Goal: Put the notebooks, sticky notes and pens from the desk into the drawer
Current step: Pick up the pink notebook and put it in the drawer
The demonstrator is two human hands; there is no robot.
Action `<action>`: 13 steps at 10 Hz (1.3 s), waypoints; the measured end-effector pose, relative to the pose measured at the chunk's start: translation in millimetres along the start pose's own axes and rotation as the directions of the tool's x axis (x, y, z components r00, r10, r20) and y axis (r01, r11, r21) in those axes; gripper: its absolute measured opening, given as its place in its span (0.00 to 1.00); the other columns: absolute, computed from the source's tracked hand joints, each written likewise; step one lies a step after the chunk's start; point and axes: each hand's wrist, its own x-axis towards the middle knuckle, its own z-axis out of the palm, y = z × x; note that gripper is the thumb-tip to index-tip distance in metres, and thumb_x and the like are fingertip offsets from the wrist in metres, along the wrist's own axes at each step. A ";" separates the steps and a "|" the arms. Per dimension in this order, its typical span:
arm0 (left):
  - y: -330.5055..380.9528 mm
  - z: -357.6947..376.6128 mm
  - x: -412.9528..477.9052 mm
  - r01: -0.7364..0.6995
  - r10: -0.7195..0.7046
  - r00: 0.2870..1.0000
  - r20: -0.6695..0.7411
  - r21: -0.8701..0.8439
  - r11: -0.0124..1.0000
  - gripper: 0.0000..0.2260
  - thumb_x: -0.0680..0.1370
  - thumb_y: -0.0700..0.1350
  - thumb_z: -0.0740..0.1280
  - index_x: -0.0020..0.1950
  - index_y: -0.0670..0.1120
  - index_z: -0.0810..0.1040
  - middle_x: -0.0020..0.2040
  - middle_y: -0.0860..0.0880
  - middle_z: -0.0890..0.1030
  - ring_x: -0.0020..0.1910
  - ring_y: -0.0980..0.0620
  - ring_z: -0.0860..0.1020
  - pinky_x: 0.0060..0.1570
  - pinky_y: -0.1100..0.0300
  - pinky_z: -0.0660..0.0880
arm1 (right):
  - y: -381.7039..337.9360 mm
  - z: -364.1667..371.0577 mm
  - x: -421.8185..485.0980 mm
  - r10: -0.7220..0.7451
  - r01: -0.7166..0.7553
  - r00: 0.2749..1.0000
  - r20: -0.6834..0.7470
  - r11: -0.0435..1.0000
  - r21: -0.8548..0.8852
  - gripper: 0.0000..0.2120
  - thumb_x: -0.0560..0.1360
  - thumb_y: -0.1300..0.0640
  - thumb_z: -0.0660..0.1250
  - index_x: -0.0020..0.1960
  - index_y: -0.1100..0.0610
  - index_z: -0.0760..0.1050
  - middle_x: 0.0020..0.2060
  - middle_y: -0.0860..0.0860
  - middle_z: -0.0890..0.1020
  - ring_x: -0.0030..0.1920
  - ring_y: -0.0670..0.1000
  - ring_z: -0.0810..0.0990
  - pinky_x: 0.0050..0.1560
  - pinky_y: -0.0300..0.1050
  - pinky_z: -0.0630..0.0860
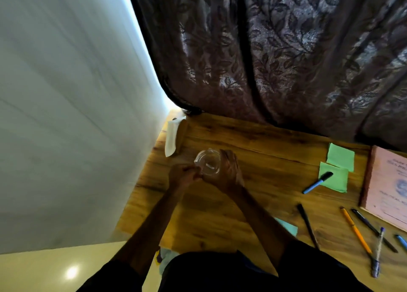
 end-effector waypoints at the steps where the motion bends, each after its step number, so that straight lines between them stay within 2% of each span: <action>1: 4.7 -31.6 2.9 -0.013 0.031 0.994 -0.102 0.171 0.985 0.05 0.72 0.43 0.77 0.45 0.44 0.88 0.42 0.48 0.87 0.39 0.53 0.84 0.49 0.55 0.81 | 0.7 37.9 16.8 -0.062 0.062 0.998 -0.031 0.998 -0.007 0.50 0.64 0.36 0.78 0.75 0.61 0.65 0.70 0.61 0.70 0.70 0.61 0.68 0.69 0.56 0.69; 2: -0.9 -55.2 13.9 -0.027 0.063 0.990 -0.128 0.267 0.963 0.12 0.67 0.50 0.76 0.44 0.44 0.88 0.39 0.48 0.87 0.42 0.49 0.85 0.51 0.51 0.81 | -7.8 62.7 25.5 -0.121 0.120 0.989 -0.083 0.993 -0.014 0.47 0.65 0.29 0.70 0.72 0.59 0.70 0.66 0.58 0.75 0.66 0.57 0.73 0.67 0.52 0.73; 3: -9.4 -79.9 28.2 0.036 0.002 0.990 -0.142 0.265 0.964 0.03 0.71 0.40 0.77 0.43 0.41 0.87 0.27 0.54 0.83 0.35 0.52 0.85 0.41 0.53 0.84 | -15.1 88.3 39.9 -0.074 0.091 0.986 -0.152 0.990 0.110 0.31 0.74 0.33 0.64 0.63 0.56 0.79 0.57 0.56 0.83 0.58 0.54 0.80 0.64 0.50 0.76; 4: -13.0 -95.6 32.2 0.031 0.019 0.989 -0.145 0.334 0.942 0.05 0.72 0.36 0.75 0.37 0.43 0.86 0.23 0.57 0.80 0.24 0.62 0.80 0.29 0.68 0.78 | -32.0 89.9 47.7 0.053 -0.078 0.988 0.148 0.983 0.163 0.23 0.78 0.46 0.67 0.69 0.58 0.75 0.65 0.58 0.79 0.67 0.59 0.75 0.70 0.56 0.70; 5: -23.6 -113.4 41.3 0.036 0.027 0.990 -0.139 0.431 0.902 0.03 0.72 0.41 0.76 0.40 0.42 0.87 0.29 0.52 0.84 0.31 0.53 0.84 0.39 0.55 0.84 | -40.9 101.0 49.8 0.123 -0.152 0.982 0.145 0.967 0.206 0.16 0.79 0.56 0.69 0.63 0.64 0.78 0.59 0.59 0.82 0.62 0.58 0.78 0.64 0.45 0.66; 6: -28.9 -121.0 41.9 0.056 0.026 0.982 -0.185 0.421 0.905 0.05 0.73 0.39 0.76 0.44 0.38 0.87 0.27 0.55 0.81 0.25 0.60 0.81 0.31 0.63 0.81 | -48.8 113.5 50.8 0.123 -0.153 0.983 0.134 0.956 0.249 0.14 0.77 0.59 0.71 0.58 0.67 0.80 0.54 0.61 0.84 0.56 0.60 0.81 0.60 0.46 0.71; 7: -31.7 -122.4 40.1 0.038 0.089 0.962 -0.259 0.448 0.893 0.08 0.72 0.42 0.77 0.47 0.37 0.87 0.36 0.47 0.86 0.29 0.58 0.82 0.32 0.66 0.78 | -53.0 118.7 54.6 0.104 -0.141 0.983 0.149 0.955 0.262 0.13 0.77 0.59 0.70 0.57 0.67 0.80 0.52 0.62 0.85 0.55 0.61 0.82 0.58 0.49 0.74; 8: -33.2 -121.3 40.0 0.048 0.119 0.935 -0.335 0.451 0.891 0.11 0.72 0.44 0.78 0.48 0.38 0.87 0.41 0.43 0.87 0.37 0.48 0.85 0.42 0.57 0.82 | -53.5 123.9 59.8 0.102 -0.147 0.982 0.161 0.943 0.297 0.11 0.76 0.61 0.70 0.56 0.65 0.81 0.50 0.60 0.86 0.52 0.59 0.84 0.55 0.50 0.79; 9: -29.4 -117.7 36.8 0.026 0.162 0.913 -0.375 0.450 0.893 0.10 0.73 0.43 0.77 0.48 0.38 0.86 0.40 0.43 0.87 0.36 0.49 0.85 0.40 0.61 0.78 | -52.9 127.4 66.0 0.093 -0.154 0.976 0.197 0.933 0.326 0.11 0.77 0.62 0.70 0.58 0.63 0.81 0.51 0.58 0.86 0.52 0.57 0.85 0.52 0.46 0.79; 10: -27.5 -117.5 35.8 0.002 0.178 0.903 -0.391 0.419 0.908 0.10 0.74 0.43 0.76 0.50 0.37 0.86 0.40 0.43 0.87 0.35 0.49 0.85 0.41 0.57 0.82 | -54.7 128.1 69.5 0.093 -0.157 0.973 0.212 0.937 0.311 0.13 0.77 0.60 0.69 0.61 0.59 0.81 0.54 0.55 0.85 0.55 0.54 0.83 0.48 0.37 0.70; 11: -28.0 -117.2 36.4 0.010 0.174 0.904 -0.391 0.426 0.905 0.10 0.75 0.43 0.75 0.50 0.36 0.85 0.41 0.42 0.87 0.37 0.48 0.86 0.41 0.59 0.81 | -51.8 137.4 73.4 0.151 -0.253 0.937 0.315 0.915 0.314 0.19 0.78 0.55 0.67 0.68 0.55 0.75 0.63 0.57 0.80 0.62 0.57 0.78 0.57 0.42 0.72; 12: -29.4 -115.4 34.1 0.038 0.144 0.909 -0.391 0.424 0.905 0.09 0.76 0.42 0.73 0.50 0.36 0.85 0.41 0.42 0.87 0.38 0.47 0.85 0.40 0.62 0.76 | -48.3 146.3 75.9 0.185 -0.312 0.907 0.378 0.899 0.308 0.21 0.78 0.54 0.67 0.70 0.54 0.72 0.66 0.58 0.76 0.66 0.59 0.75 0.64 0.47 0.72; 13: -32.5 -114.6 33.6 0.041 0.139 0.911 -0.389 0.418 0.907 0.10 0.77 0.43 0.72 0.48 0.36 0.86 0.39 0.43 0.87 0.37 0.49 0.85 0.38 0.63 0.75 | -48.1 146.5 77.6 0.198 -0.326 0.900 0.389 0.897 0.298 0.21 0.78 0.54 0.67 0.71 0.55 0.71 0.67 0.59 0.74 0.67 0.60 0.73 0.66 0.49 0.71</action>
